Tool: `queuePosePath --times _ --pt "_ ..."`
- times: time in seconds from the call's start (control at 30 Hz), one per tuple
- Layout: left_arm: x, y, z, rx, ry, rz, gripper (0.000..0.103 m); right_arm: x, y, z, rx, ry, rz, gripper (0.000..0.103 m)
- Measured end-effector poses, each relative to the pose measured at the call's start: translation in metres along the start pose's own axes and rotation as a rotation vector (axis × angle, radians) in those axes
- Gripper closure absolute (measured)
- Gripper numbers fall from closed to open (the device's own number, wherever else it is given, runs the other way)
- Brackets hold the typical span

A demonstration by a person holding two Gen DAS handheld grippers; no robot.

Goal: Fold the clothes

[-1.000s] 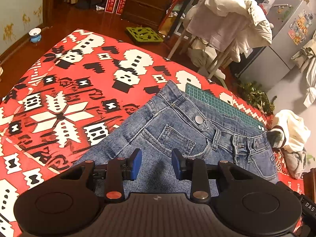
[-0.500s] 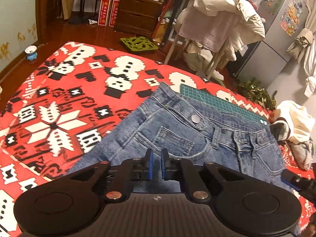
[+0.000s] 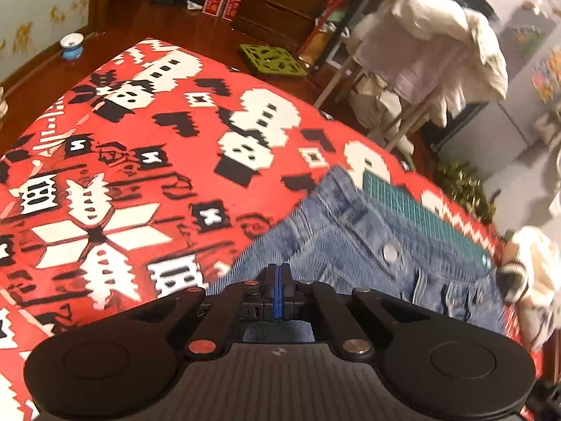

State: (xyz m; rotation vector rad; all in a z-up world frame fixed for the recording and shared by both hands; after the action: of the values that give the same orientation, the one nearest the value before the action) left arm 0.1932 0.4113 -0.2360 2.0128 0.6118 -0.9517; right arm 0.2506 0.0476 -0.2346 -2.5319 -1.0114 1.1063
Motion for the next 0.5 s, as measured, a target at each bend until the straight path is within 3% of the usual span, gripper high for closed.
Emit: queuePosePath --times 0.33,0.5 --pt "0.014 0.0 -0.017 -0.025 0.0 -0.013 0.103 0.012 0.004 0.0 0.022 -0.01 -0.012 0.074" --pt "0.01 0.009 -0.022 -0.076 -0.012 0.061 0.103 0.015 0.01 -0.001 0.036 -0.008 -0.005 0.074"
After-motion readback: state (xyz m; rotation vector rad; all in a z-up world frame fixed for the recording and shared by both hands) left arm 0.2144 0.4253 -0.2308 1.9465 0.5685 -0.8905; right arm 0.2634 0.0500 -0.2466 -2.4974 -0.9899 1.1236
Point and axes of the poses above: each gripper's, at about its wrist camera, not at the fingertips, and x roughly the way its jaws point, y to its right, z to its underside, the point moved 8 cm from there along x, roughly the way its jaws point, and after that the axes turned 14 degrees about -x, right-handed, at the moved point
